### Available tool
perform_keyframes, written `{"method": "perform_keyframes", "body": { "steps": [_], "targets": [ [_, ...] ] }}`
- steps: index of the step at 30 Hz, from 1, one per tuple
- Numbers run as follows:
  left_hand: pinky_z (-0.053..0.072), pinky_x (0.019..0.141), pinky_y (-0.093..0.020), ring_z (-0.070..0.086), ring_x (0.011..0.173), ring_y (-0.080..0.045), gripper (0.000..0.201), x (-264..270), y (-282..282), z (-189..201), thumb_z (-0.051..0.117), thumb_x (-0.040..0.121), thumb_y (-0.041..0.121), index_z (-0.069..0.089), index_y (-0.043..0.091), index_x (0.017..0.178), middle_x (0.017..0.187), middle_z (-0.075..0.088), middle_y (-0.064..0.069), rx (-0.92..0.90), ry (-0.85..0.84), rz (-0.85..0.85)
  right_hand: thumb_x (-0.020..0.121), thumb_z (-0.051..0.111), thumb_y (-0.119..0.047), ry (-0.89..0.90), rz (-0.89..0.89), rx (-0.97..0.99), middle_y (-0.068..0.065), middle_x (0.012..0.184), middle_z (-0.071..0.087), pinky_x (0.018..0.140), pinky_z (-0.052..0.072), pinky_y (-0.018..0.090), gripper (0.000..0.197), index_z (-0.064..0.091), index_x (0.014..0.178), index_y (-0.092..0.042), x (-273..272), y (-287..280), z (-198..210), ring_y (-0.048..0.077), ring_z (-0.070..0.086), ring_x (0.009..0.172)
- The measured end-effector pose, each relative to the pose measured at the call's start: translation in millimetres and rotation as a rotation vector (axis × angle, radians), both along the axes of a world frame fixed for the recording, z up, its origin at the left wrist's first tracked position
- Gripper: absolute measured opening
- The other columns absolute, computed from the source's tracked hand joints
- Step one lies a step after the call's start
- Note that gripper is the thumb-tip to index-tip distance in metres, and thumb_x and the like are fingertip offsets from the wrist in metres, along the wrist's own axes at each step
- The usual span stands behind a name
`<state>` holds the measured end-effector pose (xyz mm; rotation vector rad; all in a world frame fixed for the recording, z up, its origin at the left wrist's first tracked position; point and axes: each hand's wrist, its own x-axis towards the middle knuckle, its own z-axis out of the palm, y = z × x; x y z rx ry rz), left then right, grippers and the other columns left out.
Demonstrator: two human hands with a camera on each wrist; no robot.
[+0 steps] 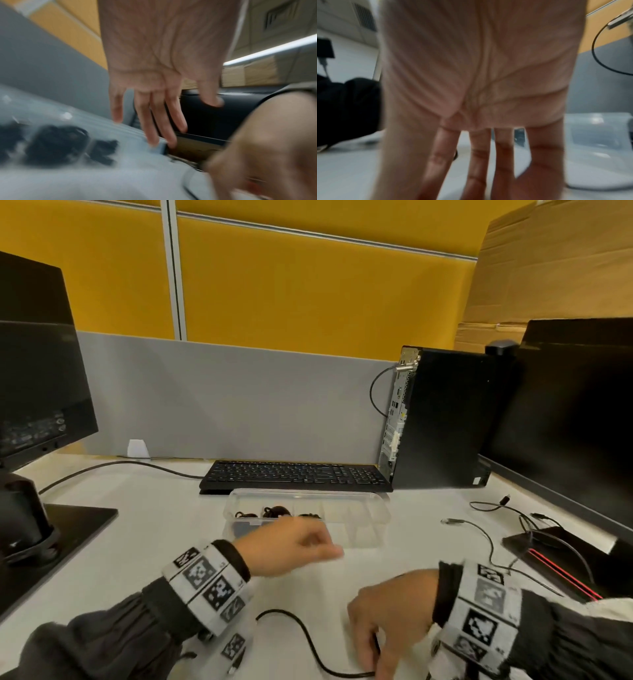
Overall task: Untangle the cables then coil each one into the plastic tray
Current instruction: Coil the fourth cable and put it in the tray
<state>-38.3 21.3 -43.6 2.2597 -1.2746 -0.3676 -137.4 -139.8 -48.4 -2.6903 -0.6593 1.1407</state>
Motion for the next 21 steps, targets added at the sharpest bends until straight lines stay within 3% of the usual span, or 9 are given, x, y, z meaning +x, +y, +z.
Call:
{"method": "perform_keyframes", "body": {
  "steps": [2,5,7,9,11,13,16,19,21],
  "targets": [
    [0.046,0.090,-0.027,0.059,0.097,-0.011,0.041,-21.9,-1.0,-1.6,0.057,0.086,0.050,0.060,0.018,0.111,0.109,0.065,0.001,0.227,0.115,-0.192,0.089,0.062,-0.022,-0.068,-0.025,0.004,0.013,0.102,0.066,0.092,0.048,0.040,0.026,0.068,0.105,-0.002,-1.6,-4.6,-3.4,0.024,0.060,0.091],
    [0.045,0.076,-0.023,0.056,0.070,-0.006,0.021,-29.6,-5.0,-6.2,0.054,0.092,0.034,0.059,0.015,0.100,0.097,0.068,-0.011,0.338,0.102,-0.236,0.095,0.053,-0.019,-0.263,-0.201,0.241,0.013,0.093,0.066,0.076,0.054,0.036,0.016,0.065,0.095,-0.007,1.0,-14.1,18.2,0.010,0.056,0.071],
    [0.047,0.067,-0.028,0.048,0.056,-0.003,0.016,-21.3,-7.6,1.0,0.047,0.096,0.027,0.055,0.019,0.085,0.071,0.060,-0.004,0.136,0.095,-0.103,0.097,0.049,-0.018,-0.403,-0.397,0.535,0.005,0.079,0.062,0.070,0.057,0.033,0.015,0.058,0.086,-0.013,2.0,-24.1,43.6,0.008,0.058,0.069],
    [0.043,0.057,-0.021,0.044,0.050,0.000,0.024,-6.5,-5.5,16.9,0.046,0.097,0.027,0.052,0.019,0.074,0.061,0.046,0.009,-0.127,0.020,0.035,0.096,0.048,-0.017,-0.483,-0.577,0.778,0.004,0.072,0.057,0.070,0.058,0.037,0.017,0.054,0.081,-0.012,1.9,-38.9,66.2,0.010,0.059,0.070],
    [0.033,0.050,-0.013,0.040,0.045,0.001,0.031,9.1,2.7,39.5,0.049,0.095,0.027,0.050,0.018,0.066,0.053,0.042,0.010,-0.297,-0.028,0.119,0.094,0.050,-0.021,-0.430,-0.686,0.950,0.005,0.070,0.054,0.070,0.058,0.036,0.018,0.051,0.080,-0.009,-0.2,-58.5,81.2,0.013,0.058,0.070],
    [0.025,0.040,-0.013,0.030,0.039,-0.001,0.034,24.5,16.4,59.9,0.047,0.096,0.028,0.046,0.018,0.063,0.048,0.034,0.011,-0.445,0.077,0.201,0.093,0.048,-0.025,-0.272,-0.728,1.000,0.007,0.072,0.052,0.071,0.057,0.036,0.021,0.051,0.081,-0.009,-2.0,-81.1,88.6,0.016,0.056,0.072],
    [0.017,0.038,-0.016,0.019,0.039,-0.007,0.035,44.4,38.4,82.7,0.044,0.096,0.028,0.041,0.015,0.064,0.047,0.024,0.010,-0.711,0.234,0.312,0.098,0.044,-0.022,-0.208,-0.728,0.668,0.008,0.082,0.051,0.071,0.056,0.034,0.024,0.057,0.080,-0.012,1.6,-106.6,85.6,0.017,0.052,0.081],
    [0.018,0.038,-0.017,0.018,0.038,-0.007,0.037,58.5,49.9,91.8,0.042,0.098,0.030,0.039,0.015,0.064,0.043,0.022,0.012,-0.809,0.221,0.374,0.098,0.044,-0.025,-0.439,-0.620,0.017,-0.004,0.091,0.047,0.065,0.054,0.022,0.021,0.059,0.084,-0.020,13.6,-120.9,84.7,0.014,0.050,0.086],
    [0.017,0.037,-0.016,0.017,0.038,-0.007,0.037,64.3,53.0,94.6,0.041,0.099,0.030,0.039,0.015,0.065,0.044,0.021,0.012,-0.835,0.237,0.407,0.098,0.044,-0.028,-0.630,-0.642,-0.155,-0.005,0.088,0.048,0.054,0.043,0.015,0.023,0.056,0.080,-0.022,22.4,-129.6,91.9,0.012,0.051,0.077]
  ]
}}
